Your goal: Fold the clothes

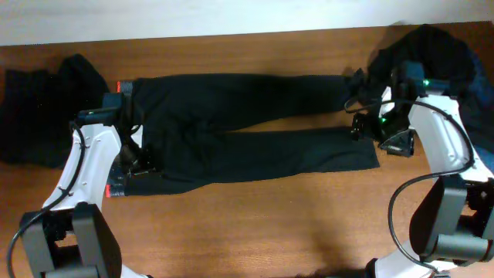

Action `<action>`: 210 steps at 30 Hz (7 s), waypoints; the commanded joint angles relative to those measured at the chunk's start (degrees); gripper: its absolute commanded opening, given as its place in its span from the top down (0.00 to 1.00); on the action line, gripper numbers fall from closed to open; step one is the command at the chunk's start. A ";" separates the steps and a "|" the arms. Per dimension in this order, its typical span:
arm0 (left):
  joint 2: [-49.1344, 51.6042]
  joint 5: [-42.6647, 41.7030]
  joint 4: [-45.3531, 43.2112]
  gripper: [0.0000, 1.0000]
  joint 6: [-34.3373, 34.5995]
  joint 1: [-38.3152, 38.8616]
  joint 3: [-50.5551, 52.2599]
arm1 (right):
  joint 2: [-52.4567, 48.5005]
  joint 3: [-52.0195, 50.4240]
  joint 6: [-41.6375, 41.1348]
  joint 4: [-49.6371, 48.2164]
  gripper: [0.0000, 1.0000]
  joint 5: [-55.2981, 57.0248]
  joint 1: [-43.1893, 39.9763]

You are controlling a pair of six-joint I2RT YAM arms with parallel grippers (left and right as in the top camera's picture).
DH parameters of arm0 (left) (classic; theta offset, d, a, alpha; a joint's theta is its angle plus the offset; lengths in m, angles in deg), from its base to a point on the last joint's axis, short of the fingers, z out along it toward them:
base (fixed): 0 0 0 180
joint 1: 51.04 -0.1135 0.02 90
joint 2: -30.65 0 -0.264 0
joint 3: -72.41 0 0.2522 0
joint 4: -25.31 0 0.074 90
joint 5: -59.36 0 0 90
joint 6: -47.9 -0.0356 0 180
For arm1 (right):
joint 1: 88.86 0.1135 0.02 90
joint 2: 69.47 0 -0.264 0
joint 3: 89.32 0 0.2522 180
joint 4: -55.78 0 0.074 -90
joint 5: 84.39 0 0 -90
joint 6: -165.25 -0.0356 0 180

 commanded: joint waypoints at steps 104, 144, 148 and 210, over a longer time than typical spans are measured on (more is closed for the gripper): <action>-0.46 12.70 -17.68 0.13 12.96 -9.16 23.93 | -0.13 -21.77 -6.19 -25.75 0.96 -2.82 -11.19; -23.28 1.16 -25.29 0.01 2.69 -9.05 17.00 | 0.15 2.45 6.19 -9.84 0.84 -13.84 -5.62; -23.26 1.16 -27.15 0.01 2.56 -9.05 17.00 | 0.15 2.45 6.73 -9.53 0.80 -13.81 -5.27; 34.45 -6.73 -7.21 0.01 -3.78 1.16 -60.46 | -18.21 34.91 9.07 -11.02 0.24 -4.94 8.72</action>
